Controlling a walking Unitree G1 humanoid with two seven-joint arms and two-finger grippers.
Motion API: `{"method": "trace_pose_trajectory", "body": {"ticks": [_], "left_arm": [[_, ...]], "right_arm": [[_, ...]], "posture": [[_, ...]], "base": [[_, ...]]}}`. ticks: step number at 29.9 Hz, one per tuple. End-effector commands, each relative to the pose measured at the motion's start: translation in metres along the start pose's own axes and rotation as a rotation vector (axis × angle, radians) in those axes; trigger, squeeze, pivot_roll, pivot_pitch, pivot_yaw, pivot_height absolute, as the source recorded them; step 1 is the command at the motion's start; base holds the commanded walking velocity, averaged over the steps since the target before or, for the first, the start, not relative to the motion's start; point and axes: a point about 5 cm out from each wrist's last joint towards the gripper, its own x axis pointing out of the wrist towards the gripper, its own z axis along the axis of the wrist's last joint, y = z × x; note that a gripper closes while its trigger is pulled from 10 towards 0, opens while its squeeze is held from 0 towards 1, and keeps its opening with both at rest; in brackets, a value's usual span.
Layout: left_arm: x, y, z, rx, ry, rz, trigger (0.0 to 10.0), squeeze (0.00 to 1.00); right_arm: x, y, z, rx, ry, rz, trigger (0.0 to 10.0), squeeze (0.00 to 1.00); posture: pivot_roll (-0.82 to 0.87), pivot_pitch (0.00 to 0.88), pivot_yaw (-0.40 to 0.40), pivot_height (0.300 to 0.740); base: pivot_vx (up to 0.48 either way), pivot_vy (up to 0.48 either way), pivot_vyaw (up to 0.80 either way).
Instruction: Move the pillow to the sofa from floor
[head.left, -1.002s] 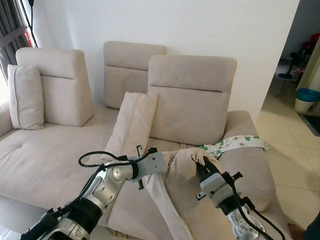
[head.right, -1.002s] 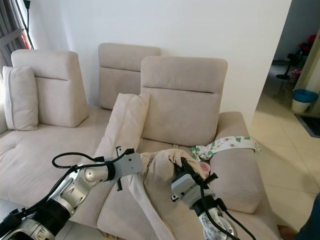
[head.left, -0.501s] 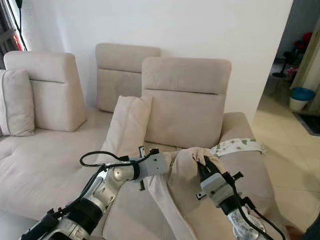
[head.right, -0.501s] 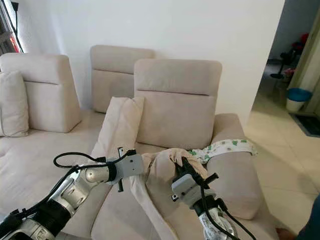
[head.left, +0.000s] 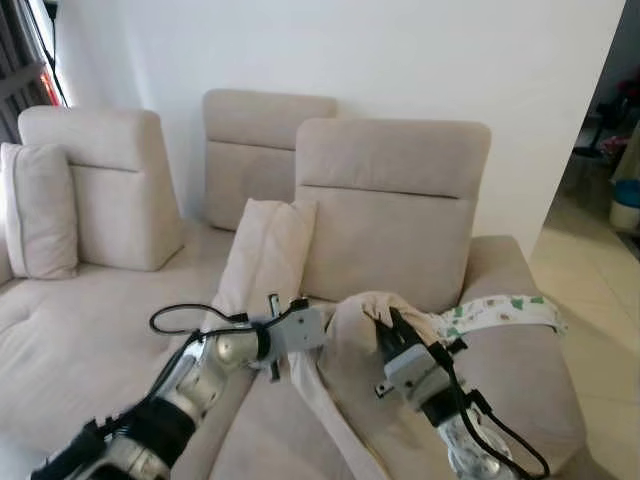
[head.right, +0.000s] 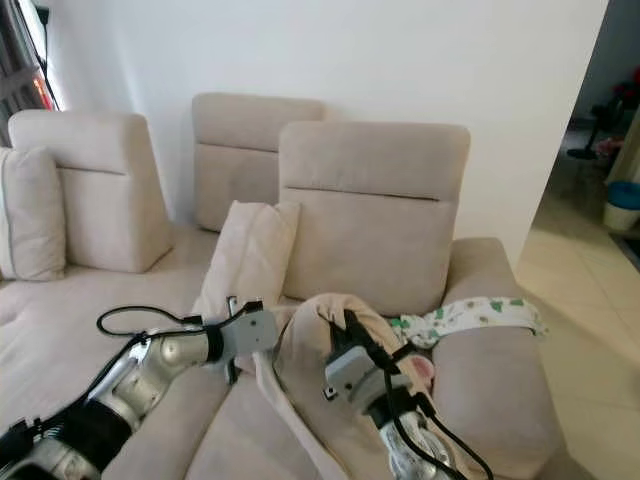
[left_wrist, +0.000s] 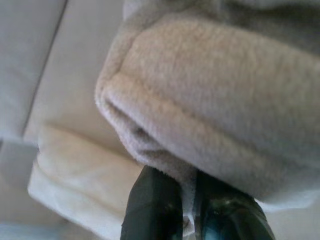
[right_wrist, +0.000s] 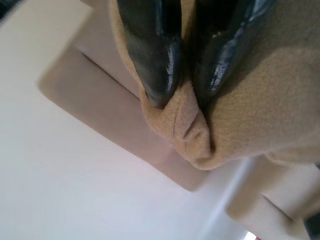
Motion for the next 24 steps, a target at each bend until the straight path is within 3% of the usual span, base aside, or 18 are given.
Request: {"method": "trace_pose_trajectory", "body": {"ticks": [1,9,15,22,24], "left_arm": [[0.006,0.002,0.037,0.062,-0.162,-0.004,10.0,0.0],[0.006,0.001,0.037,0.067,-0.159,-0.007,10.0,0.0],[0.007,0.0,0.036,0.095,-0.153,-0.016,10.0,0.0],[0.01,0.006,0.039,0.119,-0.138,0.023,10.0,0.0],[0.011,0.015,0.046,0.137,-0.149,0.077,10.0,0.0]], "right_arm": [[0.003,0.008,0.006,0.001,-0.038,0.049,10.0,0.0],[0.002,0.008,0.006,0.003,-0.036,0.04,10.0,0.0],[0.002,0.006,0.004,0.013,-0.016,0.017,10.0,0.0],[0.005,-0.006,-0.005,0.035,0.054,-0.072,10.0,0.0],[0.008,-0.017,-0.008,0.075,0.083,-0.149,10.0,0.0]], "posture": [[-0.13,0.0,0.047,0.74],[-0.14,0.0,0.05,0.74],[-0.14,0.0,0.052,0.74],[-0.14,0.0,0.053,0.74],[-0.14,0.0,0.055,0.74]], "base": [[0.304,0.0,0.0],[0.297,0.0,0.0],[0.0,0.0,0.0],[0.0,0.0,0.0],[0.0,0.0,0.0]]}}
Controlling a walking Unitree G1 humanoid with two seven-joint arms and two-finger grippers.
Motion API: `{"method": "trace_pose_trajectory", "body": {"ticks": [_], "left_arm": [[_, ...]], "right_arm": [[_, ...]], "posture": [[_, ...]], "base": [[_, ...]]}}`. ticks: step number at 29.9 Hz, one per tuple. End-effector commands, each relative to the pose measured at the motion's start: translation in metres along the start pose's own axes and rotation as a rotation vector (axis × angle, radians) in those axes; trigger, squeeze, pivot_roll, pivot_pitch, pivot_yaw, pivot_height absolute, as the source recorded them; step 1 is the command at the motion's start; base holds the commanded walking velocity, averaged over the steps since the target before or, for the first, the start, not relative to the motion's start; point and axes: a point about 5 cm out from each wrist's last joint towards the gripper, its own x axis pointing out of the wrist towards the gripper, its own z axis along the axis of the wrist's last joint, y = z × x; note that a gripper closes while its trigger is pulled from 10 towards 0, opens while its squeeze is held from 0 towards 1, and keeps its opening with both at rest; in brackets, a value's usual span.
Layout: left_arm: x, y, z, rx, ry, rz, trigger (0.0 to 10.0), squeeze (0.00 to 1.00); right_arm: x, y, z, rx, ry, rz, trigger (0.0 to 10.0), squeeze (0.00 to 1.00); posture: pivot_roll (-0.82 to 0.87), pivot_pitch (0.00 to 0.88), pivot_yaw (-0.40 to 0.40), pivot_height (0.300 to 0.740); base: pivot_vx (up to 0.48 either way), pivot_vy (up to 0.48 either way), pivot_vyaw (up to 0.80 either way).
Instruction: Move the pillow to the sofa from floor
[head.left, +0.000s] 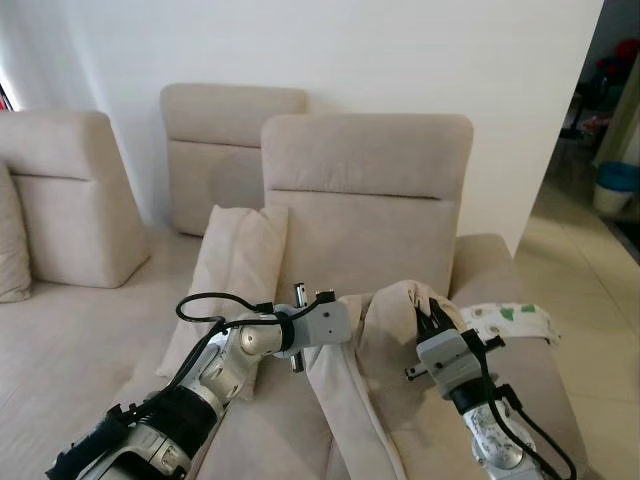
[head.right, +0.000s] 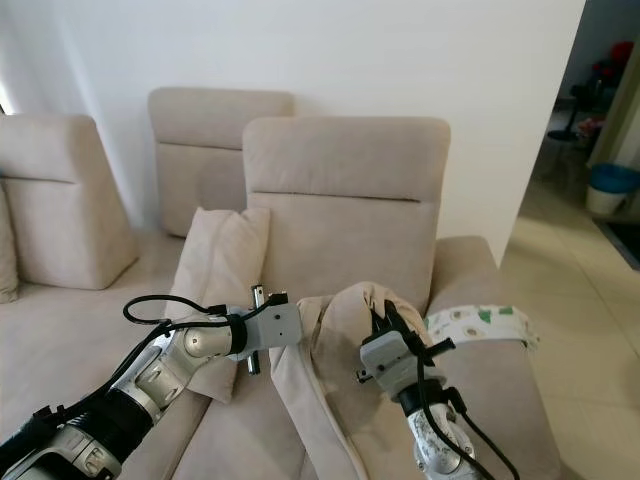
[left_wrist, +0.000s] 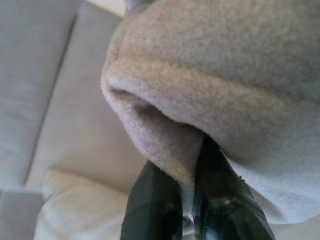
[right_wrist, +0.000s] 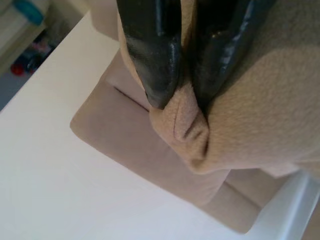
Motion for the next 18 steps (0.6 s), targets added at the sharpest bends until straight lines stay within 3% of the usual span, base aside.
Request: {"method": "trace_pose_trajectory", "body": {"ticks": [1,11,18], "left_arm": [[0.003,0.018,0.029,0.081,-0.112,0.081,10.0,0.0],[0.005,0.039,0.048,0.146,-0.148,0.174,10.0,0.0],[0.009,0.035,0.052,0.168,-0.156,0.15,10.0,0.0]], "right_arm": [[0.008,-0.001,0.006,0.055,-0.006,-0.027,10.0,0.0],[0.018,-0.032,0.001,0.142,0.05,-0.213,10.0,0.0],[0.013,-0.03,-0.012,0.173,0.142,-0.226,10.0,0.0]], "posture": [[-0.14,0.0,0.055,0.74],[-0.14,0.0,0.066,0.74],[-0.15,0.0,0.069,0.74]], "base": [[0.0,0.0,0.0],[0.0,0.0,0.0],[0.0,0.0,0.0]]}}
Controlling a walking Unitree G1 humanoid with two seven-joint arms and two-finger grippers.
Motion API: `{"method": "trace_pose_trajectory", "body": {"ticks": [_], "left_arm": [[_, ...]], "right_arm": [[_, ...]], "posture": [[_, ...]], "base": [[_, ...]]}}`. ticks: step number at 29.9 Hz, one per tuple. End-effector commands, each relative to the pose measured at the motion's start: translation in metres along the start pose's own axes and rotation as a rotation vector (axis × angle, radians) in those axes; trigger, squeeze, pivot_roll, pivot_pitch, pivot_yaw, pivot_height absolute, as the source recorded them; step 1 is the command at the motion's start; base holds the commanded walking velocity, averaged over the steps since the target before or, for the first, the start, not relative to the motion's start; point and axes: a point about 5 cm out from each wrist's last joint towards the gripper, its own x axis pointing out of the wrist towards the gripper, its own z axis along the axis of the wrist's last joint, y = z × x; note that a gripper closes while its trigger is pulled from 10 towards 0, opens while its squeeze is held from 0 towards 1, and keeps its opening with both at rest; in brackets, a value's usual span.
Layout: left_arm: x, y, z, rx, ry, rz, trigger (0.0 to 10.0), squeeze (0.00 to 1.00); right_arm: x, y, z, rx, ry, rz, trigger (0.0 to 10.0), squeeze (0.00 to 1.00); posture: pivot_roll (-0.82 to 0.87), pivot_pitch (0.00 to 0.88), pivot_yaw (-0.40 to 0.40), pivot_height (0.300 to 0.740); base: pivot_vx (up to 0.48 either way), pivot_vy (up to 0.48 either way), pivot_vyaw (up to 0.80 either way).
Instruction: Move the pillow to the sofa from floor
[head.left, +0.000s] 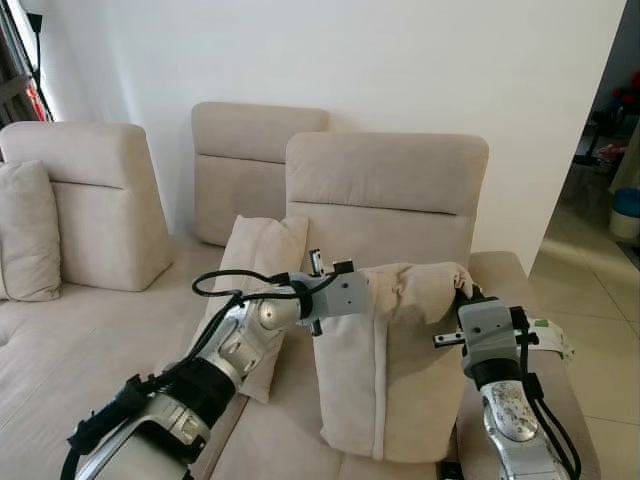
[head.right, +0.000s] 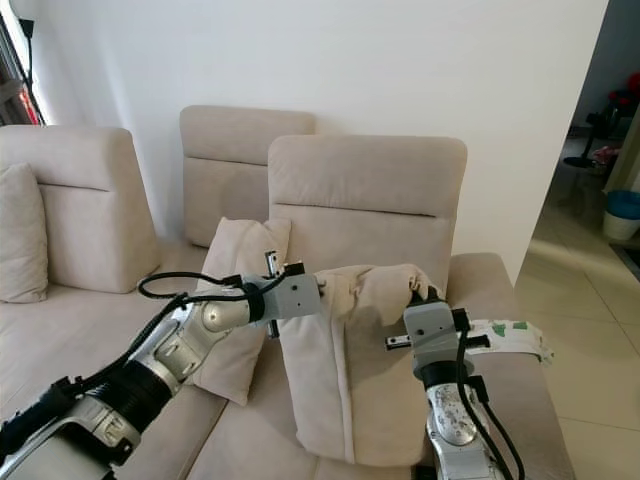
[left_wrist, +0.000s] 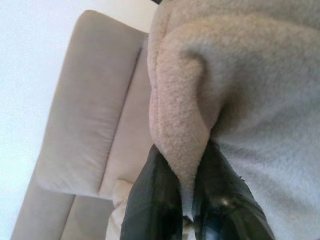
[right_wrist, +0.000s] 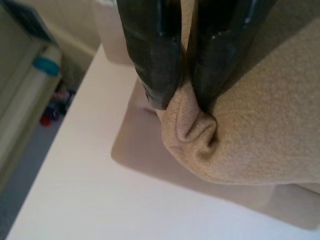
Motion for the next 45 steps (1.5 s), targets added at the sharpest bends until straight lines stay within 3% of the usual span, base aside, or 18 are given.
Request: {"method": "trace_pose_trajectory", "body": {"ticks": [1,6,24,25,26,27,28,29,30,31,39,43,44,45], "left_arm": [[0.003,0.004,0.016,0.053,-0.071,0.016,10.0,0.0],[0.005,-0.006,0.016,0.061,-0.078,-0.028,10.0,0.0],[0.009,-0.005,0.026,0.067,-0.128,-0.022,10.0,0.0],[0.009,-0.005,0.026,0.061,-0.133,-0.026,10.0,0.16],[0.009,-0.005,0.026,0.061,-0.133,-0.026,10.0,0.16],[0.008,-0.005,0.026,0.062,-0.135,-0.025,10.0,0.35],[0.008,-0.005,0.025,0.066,-0.134,-0.023,10.0,0.27],[0.008,-0.005,0.025,0.066,-0.134,-0.023,10.0,0.27],[0.009,-0.005,0.025,0.071,-0.133,-0.021,10.0,0.09],[0.009,-0.005,0.025,0.077,-0.132,-0.015,10.0,0.0],[0.009,0.01,0.035,0.047,-0.188,0.09,10.0,0.0],[0.009,0.01,0.036,0.041,-0.196,0.084,10.0,0.0],[0.009,0.006,0.036,0.034,-0.205,0.062,10.0,0.99],[0.009,0.006,0.036,0.034,-0.205,0.062,10.0,0.99]], "right_arm": [[0.002,0.006,-0.001,0.018,0.017,0.017,10.0,0.0],[-0.003,0.012,-0.012,0.033,0.092,0.031,10.0,0.0],[-0.003,0.011,-0.02,0.026,0.155,0.019,10.0,0.0],[-0.003,0.011,-0.021,0.025,0.159,0.018,10.0,0.0],[-0.003,0.011,-0.021,0.025,0.159,0.018,10.0,0.0],[-0.003,0.011,-0.021,0.023,0.163,0.017,10.0,0.0],[-0.003,0.012,-0.022,0.02,0.17,0.017,10.0,0.0],[-0.003,0.012,-0.022,0.02,0.17,0.017,10.0,0.0],[-0.003,0.012,-0.023,0.015,0.177,0.016,10.0,0.0],[-0.003,0.011,-0.025,0.006,0.191,0.011,10.0,0.0],[0.001,-0.005,-0.032,-0.046,0.239,-0.068,10.0,0.0],[0.002,-0.006,-0.031,-0.045,0.238,-0.068,10.0,0.0],[0.003,-0.006,-0.03,-0.043,0.235,-0.064,10.0,0.0],[0.003,-0.006,-0.03,-0.043,0.235,-0.064,10.0,0.0]], "posture": [[-0.15,0.0,0.069,0.74],[-0.15,0.0,0.074,0.74],[-0.15,0.0,0.08,0.74],[-0.15,0.0,0.08,0.74],[-0.15,0.0,0.08,0.74],[-0.15,0.0,0.081,0.74],[-0.15,0.0,0.082,0.74],[-0.15,0.0,0.082,0.74],[-0.15,0.0,0.082,0.74],[-0.15,0.0,0.082,0.74],[-0.15,0.0,0.079,0.74],[-0.15,0.0,0.079,0.74],[-0.15,0.0,0.079,0.74],[-0.15,0.0,0.079,0.74]], "base": [[0.0,0.0,0.0],[0.0,0.0,0.0],[0.0,0.0,0.0],[0.0,0.0,0.0],[0.0,0.0,0.0],[0.0,0.0,0.0],[0.0,0.0,0.0],[0.0,0.0,0.0],[0.0,0.0,0.0],[0.0,0.0,0.0],[0.0,0.0,0.0],[0.0,0.0,0.0],[0.0,0.0,0.0],[0.0,0.0,0.0]]}}
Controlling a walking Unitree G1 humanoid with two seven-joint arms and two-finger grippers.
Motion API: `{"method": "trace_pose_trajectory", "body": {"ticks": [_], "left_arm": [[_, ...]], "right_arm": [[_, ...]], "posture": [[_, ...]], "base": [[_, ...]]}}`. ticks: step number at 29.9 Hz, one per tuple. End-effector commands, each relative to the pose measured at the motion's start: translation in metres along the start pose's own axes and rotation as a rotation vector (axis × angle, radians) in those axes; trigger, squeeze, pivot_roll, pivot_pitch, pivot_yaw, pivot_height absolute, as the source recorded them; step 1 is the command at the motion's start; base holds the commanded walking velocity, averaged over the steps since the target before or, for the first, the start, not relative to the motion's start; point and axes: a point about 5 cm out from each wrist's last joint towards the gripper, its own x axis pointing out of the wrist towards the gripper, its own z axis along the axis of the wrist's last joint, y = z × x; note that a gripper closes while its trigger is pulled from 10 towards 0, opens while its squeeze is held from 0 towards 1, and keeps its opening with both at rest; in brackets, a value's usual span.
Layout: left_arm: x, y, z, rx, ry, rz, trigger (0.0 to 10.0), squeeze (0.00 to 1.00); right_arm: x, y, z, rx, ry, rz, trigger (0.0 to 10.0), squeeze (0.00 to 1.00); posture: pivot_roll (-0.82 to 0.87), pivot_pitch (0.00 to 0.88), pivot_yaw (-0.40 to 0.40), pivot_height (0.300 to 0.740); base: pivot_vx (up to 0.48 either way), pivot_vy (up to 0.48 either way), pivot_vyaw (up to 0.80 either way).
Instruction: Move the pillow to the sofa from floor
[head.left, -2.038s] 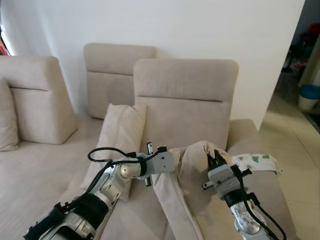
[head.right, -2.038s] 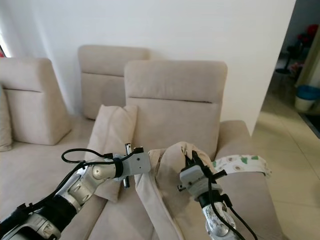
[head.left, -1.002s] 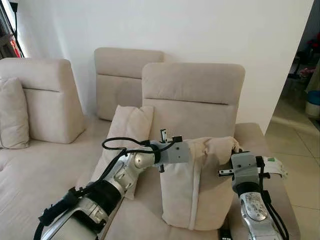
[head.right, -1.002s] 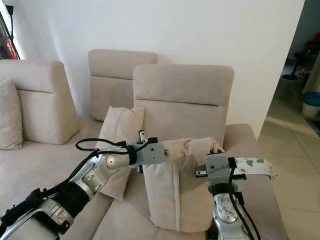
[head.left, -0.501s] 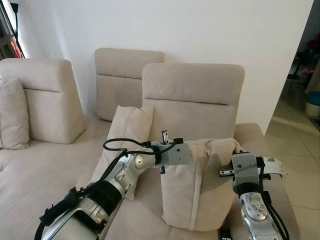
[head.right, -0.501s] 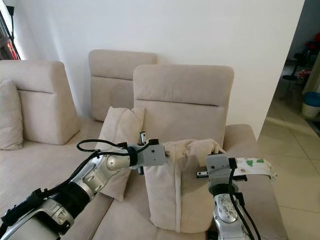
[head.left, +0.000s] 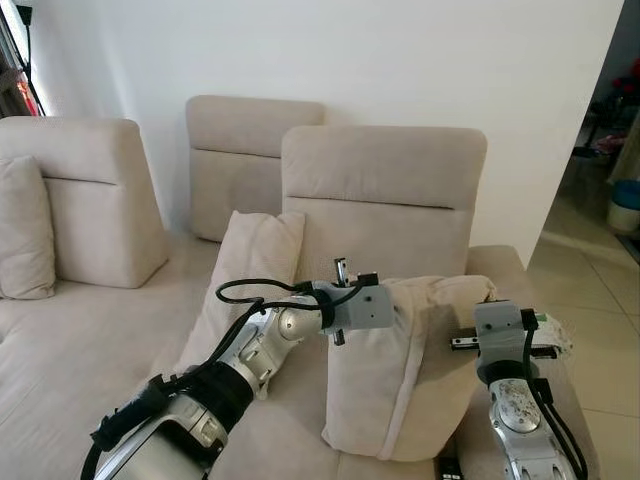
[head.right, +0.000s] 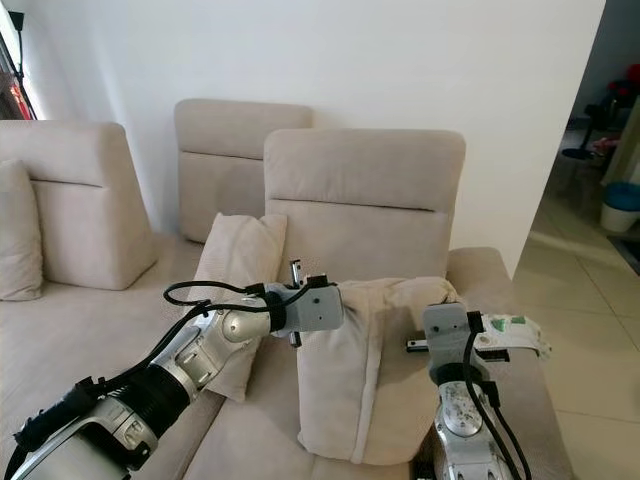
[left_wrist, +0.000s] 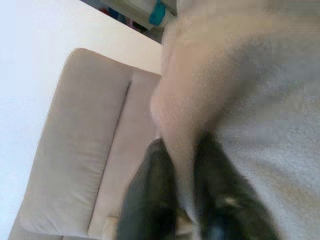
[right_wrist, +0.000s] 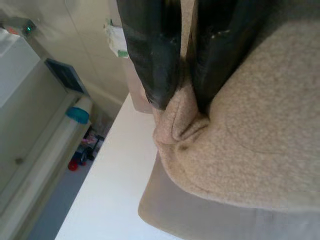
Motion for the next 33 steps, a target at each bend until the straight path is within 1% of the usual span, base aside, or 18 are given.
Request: {"method": "trace_pose_trajectory", "body": {"ticks": [1,3,4,5,6,7,8,9,13,15,16,20,21,22,23,24,26,33], "left_arm": [[0.001,0.015,0.017,0.021,-0.091,0.047,10.0,0.99],[0.0,0.014,0.018,0.005,-0.102,0.044,10.0,1.0],[0.0,0.015,0.019,0.014,-0.107,0.061,10.0,1.0],[0.0,0.017,0.02,0.028,-0.109,0.08,10.0,1.0],[0.001,0.02,0.021,0.044,-0.111,0.103,10.0,1.0],[0.001,0.022,0.021,0.045,-0.11,0.119,10.0,0.75],[0.001,0.022,0.021,0.045,-0.11,0.119,10.0,0.75],[0.001,0.025,0.022,0.045,-0.111,0.142,10.0,0.0],[0.0,0.034,0.022,0.037,-0.107,0.201,10.0,0.0],[-0.001,0.04,0.022,0.034,-0.105,0.236,10.0,0.0],[-0.004,0.047,0.021,0.026,-0.101,0.285,10.0,0.0],[-0.005,0.05,0.02,0.024,-0.099,0.3,10.0,0.0],[-0.006,0.05,0.02,0.021,-0.099,0.304,10.0,0.0],[-0.006,0.05,0.02,0.021,-0.099,0.304,10.0,0.0],[-0.006,0.049,0.019,0.018,-0.096,0.305,10.0,0.0],[-0.007,0.047,0.018,0.013,-0.094,0.301,10.0,0.0],[-0.007,0.042,0.016,0.003,-0.093,0.294,10.0,0.0],[-0.007,0.04,0.015,-0.003,-0.092,0.298,10.0,0.0]], "right_arm": [[-0.001,0.009,-0.006,0.003,0.036,0.041,10.0,0.0],[-0.001,0.009,-0.005,0.005,0.036,0.042,10.0,0.0],[-0.001,0.009,-0.006,0.006,0.037,0.041,10.0,0.24],[-0.001,0.009,-0.006,0.006,0.039,0.039,10.0,0.56],[0.0,0.008,-0.006,0.005,0.041,0.036,10.0,0.69],[0.0,0.008,-0.007,0.004,0.044,0.034,10.0,0.69],[0.0,0.008,-0.007,0.004,0.044,0.034,10.0,0.69],[0.001,0.008,-0.008,0.001,0.051,0.033,10.0,0.67],[0.002,0.007,-0.01,-0.004,0.066,0.03,10.0,0.58],[0.003,0.006,-0.011,-0.002,0.074,0.025,10.0,0.49],[0.007,0.001,-0.012,-0.001,0.085,0.009,8.8,0.45],[0.008,-0.001,-0.013,-0.004,0.091,0.002,9.0,0.46],[0.009,-0.003,-0.013,-0.015,0.099,-0.004,10.0,0.47],[0.009,-0.003,-0.013,-0.015,0.099,-0.004,10.0,0.47],[0.012,-0.009,-0.019,-0.033,0.136,-0.035,10.0,0.31],[0.015,-0.017,-0.024,-0.041,0.165,-0.066,10.0,0.0],[0.02,-0.03,-0.025,-0.048,0.177,-0.116,10.0,0.0],[0.023,-0.033,-0.019,-0.061,0.139,-0.128,10.0,0.0]], "posture": [[-0.15,0.0,0.079,0.74],[-0.15,0.0,0.079,0.74],[-0.15,0.0,0.075,0.74],[-0.15,0.0,0.075,0.74],[-0.15,0.0,0.077,0.74],[-0.15,0.0,0.077,0.74],[-0.15,0.0,0.077,0.74],[-0.15,0.0,0.076,0.74],[-0.15,0.0,0.075,0.74],[-0.15,0.0,0.075,0.74],[-0.14,0.0,0.073,0.74],[-0.14,0.0,0.071,0.74],[-0.14,0.0,0.07,0.74],[-0.14,0.0,0.07,0.74],[-0.14,0.0,0.068,0.74],[-0.14,0.0,0.066,0.74],[-0.14,0.0,0.065,0.74],[-0.13,0.0,0.063,0.74]], "base": [[0.0,0.0,0.0],[0.0,0.0,0.0],[0.0,0.0,0.0],[0.0,0.0,0.0],[0.0,0.0,0.0],[0.0,0.0,0.0],[0.0,0.0,0.0],[0.0,0.0,0.0],[0.0,0.0,0.0],[0.0,0.0,0.0],[0.0,0.0,0.0],[0.0,0.0,0.0],[0.0,0.0,0.0],[0.0,0.0,0.0],[0.0,0.0,0.0],[0.0,0.0,0.0],[0.0,0.0,0.0],[0.0,0.0,0.0]]}}
